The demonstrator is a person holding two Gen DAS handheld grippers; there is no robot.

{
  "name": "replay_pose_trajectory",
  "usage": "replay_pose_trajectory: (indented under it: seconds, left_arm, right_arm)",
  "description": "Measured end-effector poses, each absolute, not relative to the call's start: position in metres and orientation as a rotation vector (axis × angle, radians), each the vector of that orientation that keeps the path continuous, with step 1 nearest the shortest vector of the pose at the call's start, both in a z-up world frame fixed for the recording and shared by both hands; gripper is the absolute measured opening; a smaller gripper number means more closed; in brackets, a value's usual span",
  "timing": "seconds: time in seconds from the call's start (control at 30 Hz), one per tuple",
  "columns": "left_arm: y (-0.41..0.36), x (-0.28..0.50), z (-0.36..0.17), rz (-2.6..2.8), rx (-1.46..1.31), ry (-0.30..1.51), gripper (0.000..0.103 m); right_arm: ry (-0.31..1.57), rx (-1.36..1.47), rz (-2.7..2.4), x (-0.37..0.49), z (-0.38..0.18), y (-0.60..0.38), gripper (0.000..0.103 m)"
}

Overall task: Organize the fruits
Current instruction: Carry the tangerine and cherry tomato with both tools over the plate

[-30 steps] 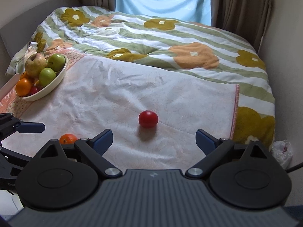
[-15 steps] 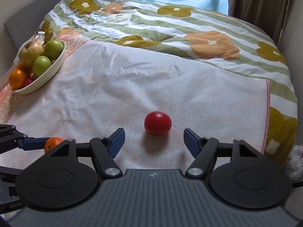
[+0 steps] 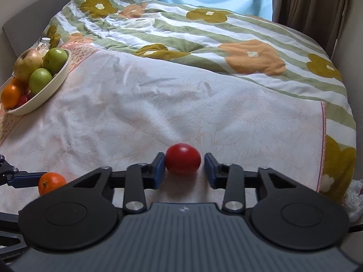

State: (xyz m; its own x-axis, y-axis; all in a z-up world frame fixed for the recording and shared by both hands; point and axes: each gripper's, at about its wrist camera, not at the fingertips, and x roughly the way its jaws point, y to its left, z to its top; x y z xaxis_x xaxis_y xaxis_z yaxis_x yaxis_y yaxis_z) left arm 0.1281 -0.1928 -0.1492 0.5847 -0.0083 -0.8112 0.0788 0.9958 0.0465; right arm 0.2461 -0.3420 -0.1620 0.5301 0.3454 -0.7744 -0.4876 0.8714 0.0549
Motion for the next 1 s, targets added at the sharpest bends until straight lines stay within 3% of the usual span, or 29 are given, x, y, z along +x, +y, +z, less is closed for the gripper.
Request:
replay_pose_trajectory:
  seconds: [0.4,1.0]
  left_arm:
    - [-0.192,0.118,-0.124,-0.058,0.083,0.874,0.042]
    - [-0.129,0.081,-0.056,0.017,0.103,0.698,0.042]
  right_arm:
    - [0.848,-0.160,0.516,0.233,-0.140,-0.339,0.048]
    - [0.765,-0.142,0.589,0.180,-0.061,-0.276,0.048]
